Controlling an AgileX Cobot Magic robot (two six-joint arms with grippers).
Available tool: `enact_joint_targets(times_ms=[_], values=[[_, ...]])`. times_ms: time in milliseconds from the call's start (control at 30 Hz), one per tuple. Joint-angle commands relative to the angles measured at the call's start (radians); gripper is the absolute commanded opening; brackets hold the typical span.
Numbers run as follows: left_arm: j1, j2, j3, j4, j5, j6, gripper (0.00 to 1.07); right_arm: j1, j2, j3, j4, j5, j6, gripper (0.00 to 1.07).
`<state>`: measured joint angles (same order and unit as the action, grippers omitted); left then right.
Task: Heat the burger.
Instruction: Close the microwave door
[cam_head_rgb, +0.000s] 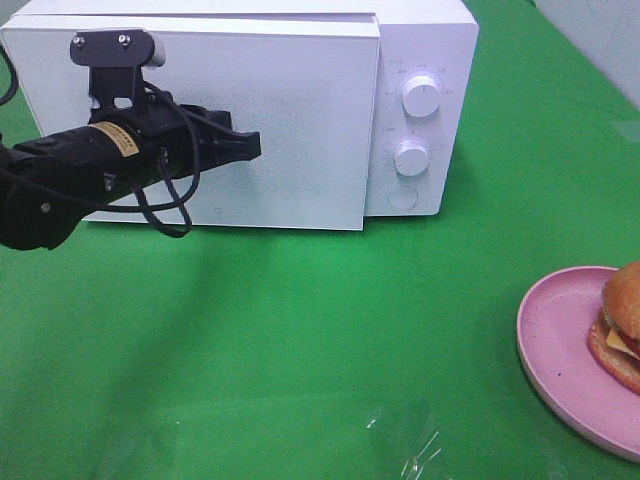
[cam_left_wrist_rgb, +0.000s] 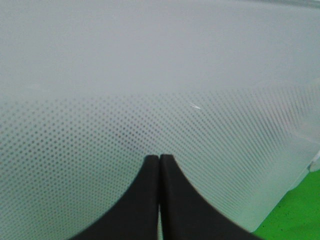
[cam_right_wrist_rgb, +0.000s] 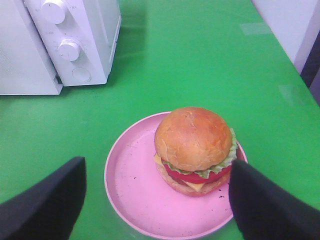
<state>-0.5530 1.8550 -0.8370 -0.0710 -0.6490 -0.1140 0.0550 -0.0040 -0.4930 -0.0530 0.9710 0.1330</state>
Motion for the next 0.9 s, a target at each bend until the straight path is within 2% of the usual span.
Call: enact_joint_targets(times_ms=[33,733,900], values=[[-0.007,0.012,-0.034,-0.007,0.006,0.002,0.00,-0.006,-0.026,0.002,0.004,-0.010,-0.006,0.75],[-0.007,0.161,-0.328,-0.013,0.130,0.002,0.00,-0.006,-0.026,0.002,0.004,-0.010,-0.006,0.75],[-0.007,0.169,-0.354,-0.018,0.146,0.002,0.00,-0.006,-0.026,0.002,0.004,-0.010,-0.006,0.75]])
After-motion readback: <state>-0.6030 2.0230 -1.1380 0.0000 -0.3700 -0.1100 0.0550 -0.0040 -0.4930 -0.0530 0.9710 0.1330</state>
